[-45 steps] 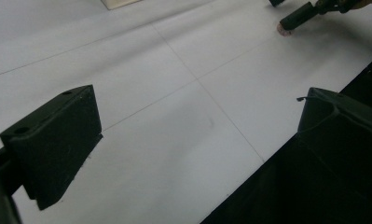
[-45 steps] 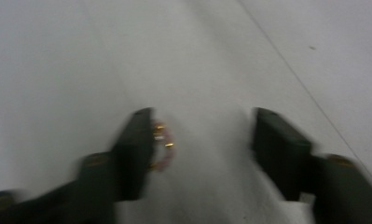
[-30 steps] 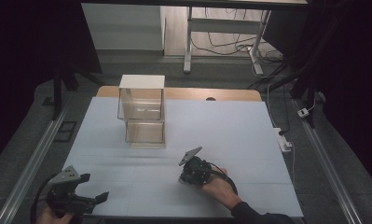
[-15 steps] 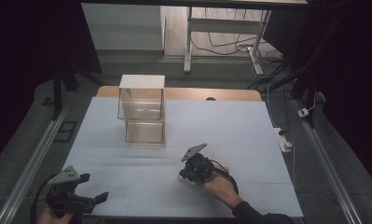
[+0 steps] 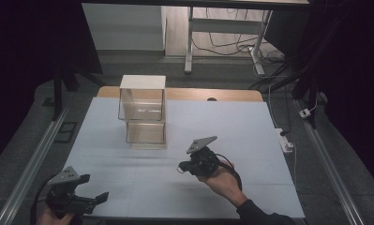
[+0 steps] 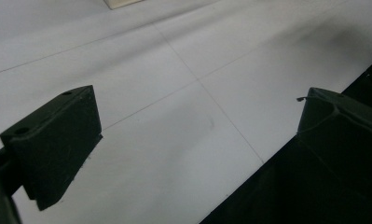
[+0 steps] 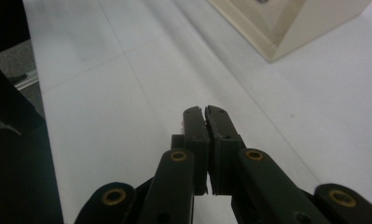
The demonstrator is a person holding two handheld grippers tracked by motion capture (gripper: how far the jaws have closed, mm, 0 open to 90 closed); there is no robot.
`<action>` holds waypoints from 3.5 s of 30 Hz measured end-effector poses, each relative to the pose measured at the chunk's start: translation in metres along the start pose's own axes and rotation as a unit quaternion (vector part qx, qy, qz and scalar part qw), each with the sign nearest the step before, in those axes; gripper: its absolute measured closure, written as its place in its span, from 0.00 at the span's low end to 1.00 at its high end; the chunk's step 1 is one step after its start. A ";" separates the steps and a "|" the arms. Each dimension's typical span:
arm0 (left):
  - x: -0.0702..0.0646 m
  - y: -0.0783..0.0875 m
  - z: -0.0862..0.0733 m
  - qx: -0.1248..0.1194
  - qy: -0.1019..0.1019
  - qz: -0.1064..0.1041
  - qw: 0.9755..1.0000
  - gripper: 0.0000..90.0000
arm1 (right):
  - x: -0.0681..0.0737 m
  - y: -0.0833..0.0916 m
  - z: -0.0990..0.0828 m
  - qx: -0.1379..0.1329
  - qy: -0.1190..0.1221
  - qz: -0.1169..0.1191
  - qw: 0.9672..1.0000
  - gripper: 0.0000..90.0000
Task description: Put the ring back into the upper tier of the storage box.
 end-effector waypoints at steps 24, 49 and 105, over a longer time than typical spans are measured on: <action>0.001 0.000 0.000 0.002 0.006 -0.003 1.000 0.00 | -0.014 0.026 0.055 -0.058 -0.028 0.032 0.997 0.98; 0.001 -0.001 0.000 0.004 0.007 -0.010 1.000 0.00 | -0.021 0.030 0.105 -0.087 -0.021 0.034 0.995 0.98; 0.001 0.000 -0.001 0.000 0.009 -0.024 1.000 0.00 | -0.029 -0.028 0.220 -0.082 0.031 -0.019 0.996 0.98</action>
Point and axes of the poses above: each handheld gripper's, and its own axes: y roughly backward along the jaws, z roughly out of its top, x roughly to its left, the point moved 7 cm from there along -y, roughly forward along the jaws, and after that the axes turned 8 degrees about -z, right-handed, at the moved point
